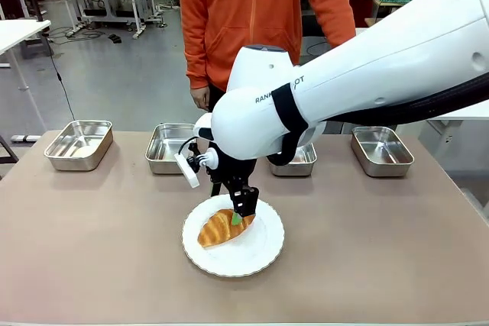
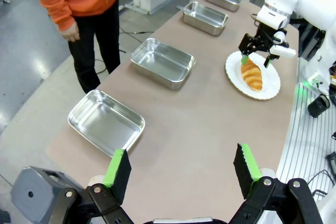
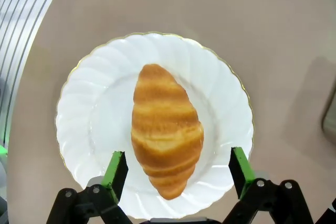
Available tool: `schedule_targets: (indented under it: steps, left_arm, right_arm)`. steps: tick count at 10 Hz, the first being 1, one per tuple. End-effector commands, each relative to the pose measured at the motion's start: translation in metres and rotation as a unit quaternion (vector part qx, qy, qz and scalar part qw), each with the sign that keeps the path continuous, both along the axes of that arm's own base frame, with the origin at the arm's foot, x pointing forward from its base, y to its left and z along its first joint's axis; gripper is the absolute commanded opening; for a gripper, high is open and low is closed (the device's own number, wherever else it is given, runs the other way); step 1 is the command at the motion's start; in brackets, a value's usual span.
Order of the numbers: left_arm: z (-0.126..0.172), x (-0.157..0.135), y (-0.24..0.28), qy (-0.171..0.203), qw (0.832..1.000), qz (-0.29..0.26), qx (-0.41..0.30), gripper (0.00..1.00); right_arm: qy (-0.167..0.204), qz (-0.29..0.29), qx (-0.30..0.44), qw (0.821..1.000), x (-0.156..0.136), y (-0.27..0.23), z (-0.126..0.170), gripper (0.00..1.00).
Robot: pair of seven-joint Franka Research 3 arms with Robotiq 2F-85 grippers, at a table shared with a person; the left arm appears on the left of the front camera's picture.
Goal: Place the bread in the container.
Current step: Place the Butter Roll into the Airtight Container indicated by the human.
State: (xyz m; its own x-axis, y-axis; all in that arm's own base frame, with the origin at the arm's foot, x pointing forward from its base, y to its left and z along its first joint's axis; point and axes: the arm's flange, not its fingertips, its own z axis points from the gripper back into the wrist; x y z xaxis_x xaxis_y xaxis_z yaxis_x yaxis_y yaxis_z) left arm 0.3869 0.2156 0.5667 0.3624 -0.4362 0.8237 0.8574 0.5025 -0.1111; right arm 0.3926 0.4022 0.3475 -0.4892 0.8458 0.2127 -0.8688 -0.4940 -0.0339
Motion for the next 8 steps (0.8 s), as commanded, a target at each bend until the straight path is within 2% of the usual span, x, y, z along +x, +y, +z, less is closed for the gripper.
schedule_targets:
  steps: [1,3,8]
  left_arm:
    - [0.001,-0.001,0.0,-0.009,1.0,-0.003,-0.002,1.0]
    - [0.001,-0.001,0.0,-0.009,1.0,-0.003,-0.002,1.0]
    - [0.001,-0.001,0.0,-0.009,1.0,-0.003,-0.002,1.0]
  right_arm:
    - [0.004,-0.006,-0.018,1.0,-0.003,0.016,-0.007,1.0]
    - [0.017,-0.017,-0.036,0.999,-0.007,0.021,-0.011,1.0]
    - [0.008,-0.02,-0.081,0.997,-0.009,0.024,-0.035,1.0]
